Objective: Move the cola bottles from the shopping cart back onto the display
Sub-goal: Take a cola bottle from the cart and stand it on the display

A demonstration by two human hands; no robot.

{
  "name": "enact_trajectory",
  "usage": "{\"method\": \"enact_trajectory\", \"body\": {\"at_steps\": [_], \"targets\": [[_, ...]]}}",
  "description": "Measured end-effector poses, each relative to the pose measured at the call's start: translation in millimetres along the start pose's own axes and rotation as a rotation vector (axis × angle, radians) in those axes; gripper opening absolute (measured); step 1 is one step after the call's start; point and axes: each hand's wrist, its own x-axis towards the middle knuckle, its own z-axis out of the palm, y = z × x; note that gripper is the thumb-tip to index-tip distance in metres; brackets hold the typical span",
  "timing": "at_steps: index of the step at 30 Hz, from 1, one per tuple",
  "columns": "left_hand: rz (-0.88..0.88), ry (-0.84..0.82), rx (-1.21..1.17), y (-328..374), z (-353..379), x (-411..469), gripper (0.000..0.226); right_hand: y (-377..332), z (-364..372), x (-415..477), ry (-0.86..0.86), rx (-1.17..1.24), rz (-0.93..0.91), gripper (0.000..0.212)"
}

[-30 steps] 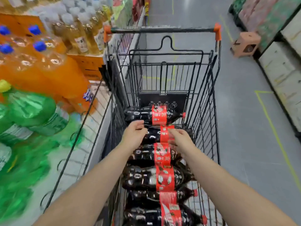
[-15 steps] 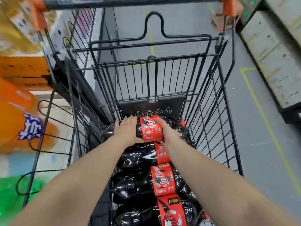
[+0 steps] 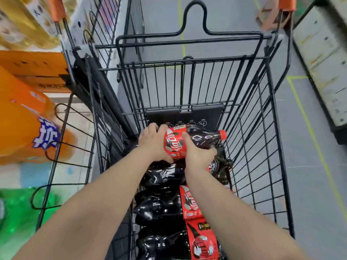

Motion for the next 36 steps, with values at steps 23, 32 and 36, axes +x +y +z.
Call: {"method": "enact_trajectory", "body": {"at_steps": [23,32,36], "targets": [[-0.45,0.613,-0.88,81,-27,-325,0.091,-59,-186,-209,-0.786,-0.401,-0.994,0.095],[-0.686,0.939,-0.925,125,11,-513,0.093,-18,-311,-318,-1.119,-0.38,-1.187,0.092],[-0.796,1.029,-0.923,131,23,-589,0.09,8,-345,-373,-1.276,-0.374,-1.249,0.098]]}}
